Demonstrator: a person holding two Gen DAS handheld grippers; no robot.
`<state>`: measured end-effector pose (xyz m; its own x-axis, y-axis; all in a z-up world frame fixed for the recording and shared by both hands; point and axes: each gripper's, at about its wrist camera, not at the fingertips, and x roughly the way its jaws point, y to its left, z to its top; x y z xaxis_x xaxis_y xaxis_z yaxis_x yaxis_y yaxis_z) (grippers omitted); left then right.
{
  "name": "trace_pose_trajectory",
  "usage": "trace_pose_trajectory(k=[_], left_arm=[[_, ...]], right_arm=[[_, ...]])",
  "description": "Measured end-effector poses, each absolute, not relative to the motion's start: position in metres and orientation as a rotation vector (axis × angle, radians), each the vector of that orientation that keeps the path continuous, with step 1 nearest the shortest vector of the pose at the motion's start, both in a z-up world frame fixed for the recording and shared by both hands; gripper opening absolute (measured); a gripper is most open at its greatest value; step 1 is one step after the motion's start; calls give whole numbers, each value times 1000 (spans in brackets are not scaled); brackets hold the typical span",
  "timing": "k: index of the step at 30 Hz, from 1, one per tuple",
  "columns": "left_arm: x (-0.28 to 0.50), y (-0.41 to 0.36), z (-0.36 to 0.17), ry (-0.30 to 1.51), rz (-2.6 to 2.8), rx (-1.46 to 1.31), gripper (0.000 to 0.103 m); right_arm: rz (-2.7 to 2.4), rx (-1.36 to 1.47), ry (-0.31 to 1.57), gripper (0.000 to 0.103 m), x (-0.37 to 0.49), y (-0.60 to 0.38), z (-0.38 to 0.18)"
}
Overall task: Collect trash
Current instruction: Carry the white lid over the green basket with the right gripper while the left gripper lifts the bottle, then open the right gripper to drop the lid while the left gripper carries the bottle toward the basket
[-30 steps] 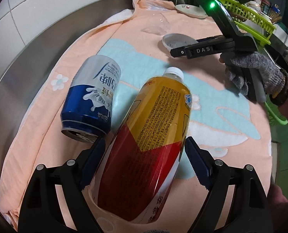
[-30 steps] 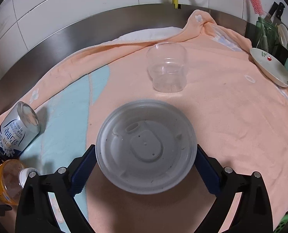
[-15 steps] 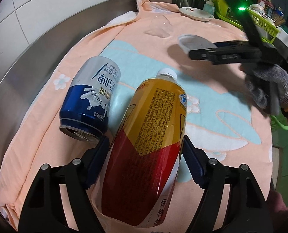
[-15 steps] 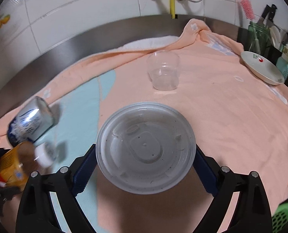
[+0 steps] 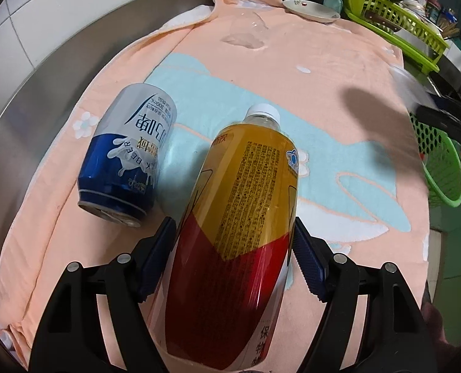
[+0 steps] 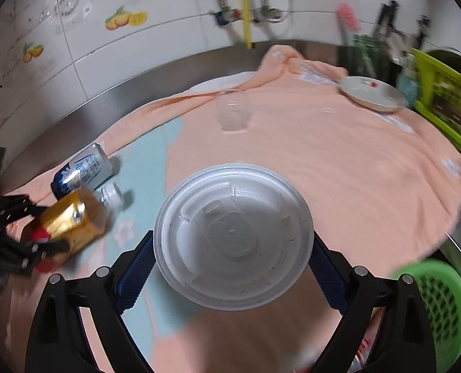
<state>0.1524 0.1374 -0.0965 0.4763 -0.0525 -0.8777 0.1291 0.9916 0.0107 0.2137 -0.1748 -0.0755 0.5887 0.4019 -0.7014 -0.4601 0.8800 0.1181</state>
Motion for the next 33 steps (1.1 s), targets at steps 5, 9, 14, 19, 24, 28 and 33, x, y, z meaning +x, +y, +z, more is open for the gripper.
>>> trace_pose_trajectory(k=[5,9,14,19,24,28,33], left_arm=[[152,133,-96,1040,-96,90,70],[148,126,-89,1005,-104,87,69],[145,111,-76,968,-133,71,67],[150,81,-65,942,-199,48,65],[156,46,-61,925,-247,57,65],[160,23,-54,918,-293,36,64],[163,-18,-42,891,-367,39,64]], right_arm=[[387,-77,823,89,191,-237,-82],[275,-47,885,89,177,-296,-101],[170,-15,962,90,164,-345,-131],[133,39,1003,90,150,-371,-149],[152,77,1029,91,150,-382,-157],[165,82,1034,91,153,-387,-162],[174,124,1018,91,155,-393,-162]])
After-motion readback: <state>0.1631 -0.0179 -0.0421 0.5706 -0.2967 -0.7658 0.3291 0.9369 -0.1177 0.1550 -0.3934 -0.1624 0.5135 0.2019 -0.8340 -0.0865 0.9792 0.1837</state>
